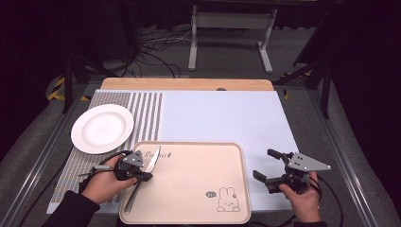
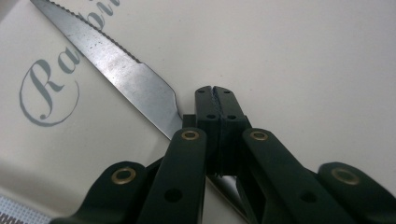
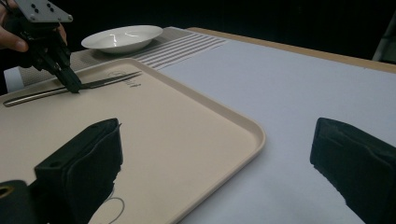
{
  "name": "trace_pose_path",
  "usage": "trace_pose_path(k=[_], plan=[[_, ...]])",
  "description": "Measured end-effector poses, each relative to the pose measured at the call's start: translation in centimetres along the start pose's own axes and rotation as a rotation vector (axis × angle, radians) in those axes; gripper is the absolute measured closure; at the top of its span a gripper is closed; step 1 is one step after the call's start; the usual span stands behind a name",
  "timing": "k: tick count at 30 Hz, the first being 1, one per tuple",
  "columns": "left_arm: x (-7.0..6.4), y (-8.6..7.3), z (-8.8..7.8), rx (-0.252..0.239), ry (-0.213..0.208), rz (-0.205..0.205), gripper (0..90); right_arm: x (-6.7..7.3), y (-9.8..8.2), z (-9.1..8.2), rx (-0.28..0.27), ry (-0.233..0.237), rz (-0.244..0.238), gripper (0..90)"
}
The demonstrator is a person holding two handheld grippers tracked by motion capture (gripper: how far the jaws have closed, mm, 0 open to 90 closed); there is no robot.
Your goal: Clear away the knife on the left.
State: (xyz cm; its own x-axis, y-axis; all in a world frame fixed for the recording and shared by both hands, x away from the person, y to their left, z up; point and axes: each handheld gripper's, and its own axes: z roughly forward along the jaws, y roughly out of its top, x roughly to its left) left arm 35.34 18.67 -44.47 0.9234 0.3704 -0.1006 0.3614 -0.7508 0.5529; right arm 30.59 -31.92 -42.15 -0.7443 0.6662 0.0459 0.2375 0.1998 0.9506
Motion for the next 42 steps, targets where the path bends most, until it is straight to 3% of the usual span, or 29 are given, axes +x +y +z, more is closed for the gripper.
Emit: trace_pose_path(k=[7,26,35,37,42], plan=[[0.1,-0.6,-0.4,-0.004,0.001,-0.032,90.0,0.0,0.0,0.1,0.004,0.0,0.002,3.0],[0.4,-1.7,-1.3,0.017,0.015,-0.055,90.0,0.0,-0.1,0.2,0.012,-0.007,0.005,3.2],[0.4,-1.8,-1.4,0.022,0.006,-0.062,90.0,0.0,-0.1,0.2,0.016,-0.005,0.007,3.2],[0.4,-1.8,-1.4,0.023,-0.005,-0.08,90.0,0.0,-0.1,0.2,0.015,-0.006,0.007,3.2],[0.4,-1.6,-1.5,-0.001,-0.015,-0.075,88.1,0.0,-0.2,0.2,0.015,-0.006,0.007,3.2]])
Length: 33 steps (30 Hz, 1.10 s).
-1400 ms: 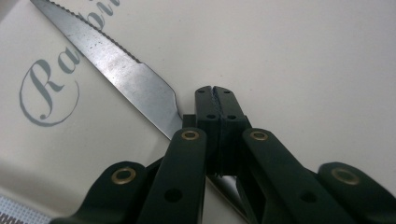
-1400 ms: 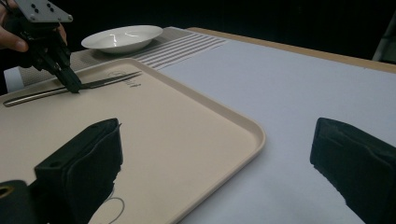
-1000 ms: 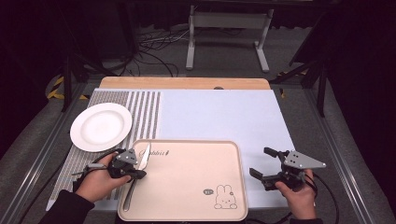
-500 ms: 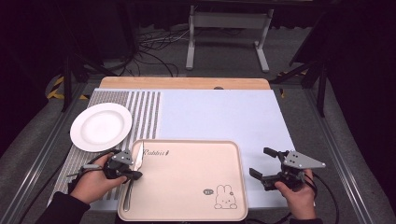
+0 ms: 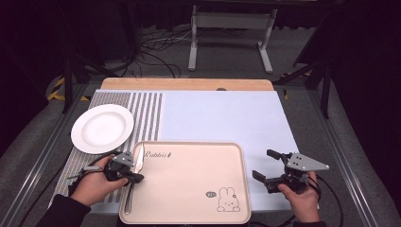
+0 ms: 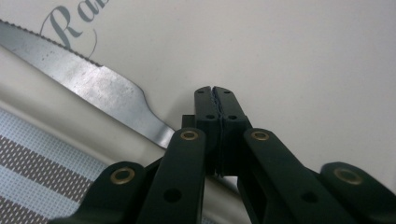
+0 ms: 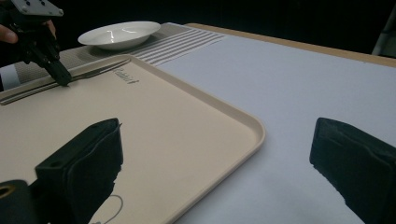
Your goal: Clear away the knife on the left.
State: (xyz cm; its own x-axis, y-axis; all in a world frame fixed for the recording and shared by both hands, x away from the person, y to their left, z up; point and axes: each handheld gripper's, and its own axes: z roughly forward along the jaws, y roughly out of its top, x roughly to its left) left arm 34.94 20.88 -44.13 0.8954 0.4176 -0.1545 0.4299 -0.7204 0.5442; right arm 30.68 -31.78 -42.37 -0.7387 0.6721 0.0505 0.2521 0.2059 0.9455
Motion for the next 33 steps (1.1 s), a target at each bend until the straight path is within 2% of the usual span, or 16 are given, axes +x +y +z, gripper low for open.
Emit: trace_pose_path(k=[6,9,11,12,13,14,15,17,19,24,27,33], plan=[[-0.5,0.8,-0.9,-0.011,0.005,0.001,76.9,0.0,0.0,0.0,0.0,0.002,0.001,3.2],[-0.7,1.2,-1.6,-0.032,0.026,0.001,64.2,0.0,0.0,-0.1,-0.001,-0.001,0.003,3.2],[-0.9,1.4,-1.8,-0.042,0.032,0.001,51.1,0.0,0.0,-0.1,-0.001,0.0,0.001,3.2],[-1.0,1.5,-1.9,-0.044,0.038,-0.002,51.1,0.0,0.0,-0.1,-0.001,0.0,0.001,3.2],[-1.1,1.6,-2.0,-0.043,0.044,-0.004,45.4,0.1,0.0,-0.1,-0.001,0.0,0.001,3.2],[-1.3,1.7,-2.2,-0.044,0.052,0.001,34.1,0.1,0.0,-0.1,-0.001,0.001,0.002,3.1],[-1.4,1.9,-2.3,-0.048,0.061,0.005,34.1,0.1,0.0,-0.1,-0.001,0.001,0.002,3.1],[-1.6,2.1,-2.6,-0.063,0.082,0.018,24.5,0.1,0.0,-0.1,-0.001,0.001,0.001,3.1],[-1.7,2.1,-2.8,-0.073,0.089,0.02,18.5,0.1,0.0,-0.1,0.0,0.001,0.0,3.1],[-1.9,1.9,-3.7,-0.15,0.111,0.032,12.4,0.2,0.0,-0.1,-0.003,0.001,0.001,3.1],[-2.1,1.4,-4.2,-0.196,0.11,0.035,12.1,0.2,0.0,-0.1,-0.003,0.003,0.001,3.1],[-2.2,0.2,-5.3,-0.316,0.153,0.056,11.5,0.2,0.0,-0.1,-0.007,0.004,0.002,3.0]])
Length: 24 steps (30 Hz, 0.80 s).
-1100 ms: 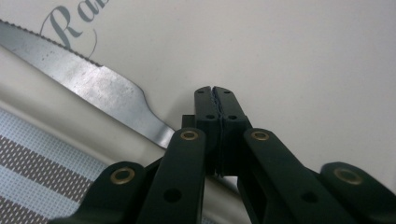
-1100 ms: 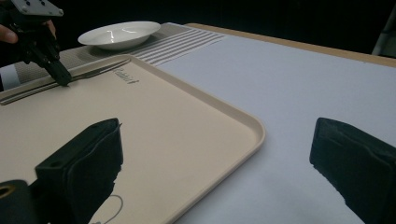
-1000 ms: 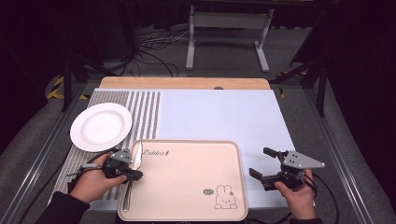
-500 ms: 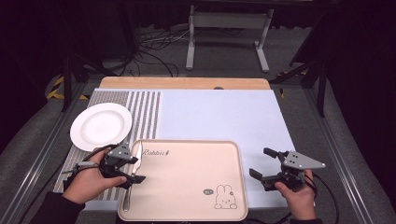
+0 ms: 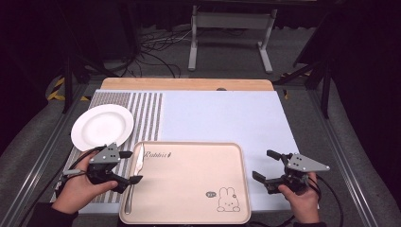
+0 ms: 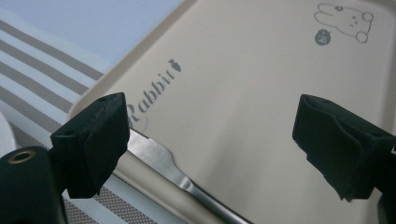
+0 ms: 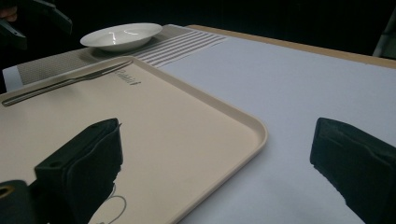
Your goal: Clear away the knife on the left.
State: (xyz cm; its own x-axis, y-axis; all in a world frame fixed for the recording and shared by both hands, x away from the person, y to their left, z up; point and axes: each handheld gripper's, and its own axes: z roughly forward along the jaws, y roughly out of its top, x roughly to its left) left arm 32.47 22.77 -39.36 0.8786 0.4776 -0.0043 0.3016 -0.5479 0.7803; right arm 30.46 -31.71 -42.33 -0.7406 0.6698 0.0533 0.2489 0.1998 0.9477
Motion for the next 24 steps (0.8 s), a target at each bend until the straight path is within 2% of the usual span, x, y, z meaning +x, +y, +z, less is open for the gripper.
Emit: trace_pose_path(k=[1,2,5,11,17,20,24], plan=[[0.0,0.0,0.0,0.0,0.0,0.0,11.1,0.0,0.0,0.0,0.0,0.0,0.0,3.0],[0.0,-0.3,-0.4,-0.031,0.015,-0.008,11.1,0.0,0.0,0.0,0.0,0.0,-0.001,3.0],[0.1,-0.9,-1.0,-0.059,0.022,-0.023,10.0,0.1,-0.1,0.2,-0.001,0.004,-0.009,2.9],[0.2,-3.1,-2.2,-0.176,0.049,-0.036,8.6,0.2,-0.1,0.3,-0.005,0.009,-0.014,2.9],[0.6,-5.5,-3.4,-0.261,0.069,-0.053,8.4,0.2,-0.2,0.3,-0.012,0.006,-0.015,2.7],[0.8,-6.4,-3.7,-0.278,0.094,-0.047,8.2,0.2,-0.2,0.4,-0.01,0.008,-0.018,2.7],[1.2,-7.6,-4.0,-0.309,0.096,-0.048,7.9,0.2,-0.2,0.3,-0.016,0.008,-0.02,2.6]])
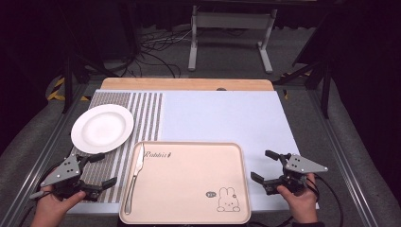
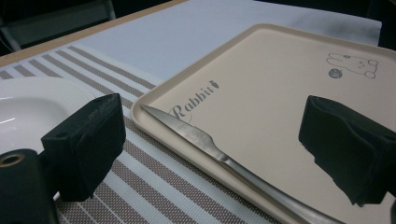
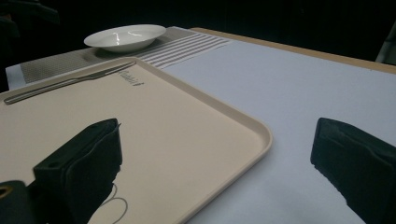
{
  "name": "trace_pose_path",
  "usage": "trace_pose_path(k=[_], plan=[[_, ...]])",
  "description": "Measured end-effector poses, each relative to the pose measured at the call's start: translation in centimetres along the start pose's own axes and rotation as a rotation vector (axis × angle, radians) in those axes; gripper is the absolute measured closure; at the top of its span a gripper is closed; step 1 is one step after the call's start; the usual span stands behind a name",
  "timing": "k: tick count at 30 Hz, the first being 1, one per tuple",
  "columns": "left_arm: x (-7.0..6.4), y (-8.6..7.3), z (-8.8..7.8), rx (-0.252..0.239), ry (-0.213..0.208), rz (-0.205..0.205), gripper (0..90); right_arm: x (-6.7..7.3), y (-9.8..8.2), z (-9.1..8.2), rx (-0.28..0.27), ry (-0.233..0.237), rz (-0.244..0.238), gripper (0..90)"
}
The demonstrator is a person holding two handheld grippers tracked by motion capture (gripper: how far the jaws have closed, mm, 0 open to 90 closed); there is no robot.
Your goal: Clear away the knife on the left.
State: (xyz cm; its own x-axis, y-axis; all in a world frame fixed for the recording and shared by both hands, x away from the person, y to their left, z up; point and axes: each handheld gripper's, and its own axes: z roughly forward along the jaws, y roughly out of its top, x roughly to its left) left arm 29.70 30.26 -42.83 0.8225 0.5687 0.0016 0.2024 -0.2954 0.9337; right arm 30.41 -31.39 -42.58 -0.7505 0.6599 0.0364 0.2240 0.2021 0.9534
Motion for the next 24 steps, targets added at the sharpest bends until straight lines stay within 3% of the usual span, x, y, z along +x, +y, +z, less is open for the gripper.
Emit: trace_pose_path(k=[6,8,12,19,24], plan=[[0.8,-1.8,-0.8,-0.041,0.025,-0.012,7.5,-0.1,-0.1,-0.2,-0.012,-0.006,0.007,2.5],[1.2,-2.4,-1.0,-0.056,0.021,-0.037,7.5,-0.2,-0.1,-0.2,-0.012,-0.006,0.007,2.5],[1.7,-3.5,-1.3,-0.039,0.046,-0.045,7.2,-0.1,-0.2,-0.2,-0.016,-0.007,0.011,2.5],[1.5,-3.7,-1.0,-0.017,0.042,-0.042,7.3,-0.3,-0.4,-0.3,-0.017,-0.006,0.018,2.5],[1.4,-3.6,-1.1,-0.02,0.037,-0.068,7.2,-0.3,-0.4,-0.3,-0.02,-0.007,0.022,2.5]])
